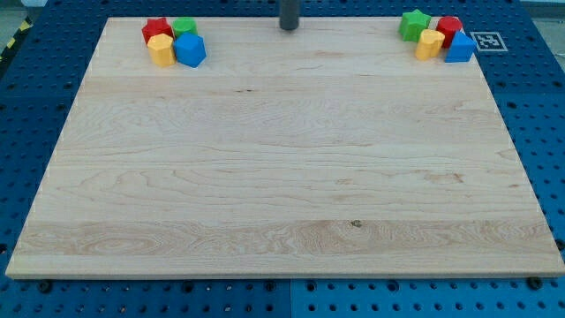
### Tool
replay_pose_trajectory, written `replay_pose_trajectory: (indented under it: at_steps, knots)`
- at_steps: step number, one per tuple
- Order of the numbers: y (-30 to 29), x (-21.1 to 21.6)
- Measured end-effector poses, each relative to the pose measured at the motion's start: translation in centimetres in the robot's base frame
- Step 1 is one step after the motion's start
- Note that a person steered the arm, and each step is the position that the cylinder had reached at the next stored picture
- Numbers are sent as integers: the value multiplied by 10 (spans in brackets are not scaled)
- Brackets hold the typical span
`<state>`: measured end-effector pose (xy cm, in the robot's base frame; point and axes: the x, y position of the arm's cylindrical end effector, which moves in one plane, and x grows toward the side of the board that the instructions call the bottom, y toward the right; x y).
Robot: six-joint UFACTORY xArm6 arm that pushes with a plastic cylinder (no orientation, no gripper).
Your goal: Point at the green circle
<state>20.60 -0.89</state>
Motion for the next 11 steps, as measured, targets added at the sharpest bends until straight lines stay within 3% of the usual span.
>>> replay_pose_trajectory:
  at_steps: [8,11]
  knots:
    - [-58,-13]
    - [-133,-14]
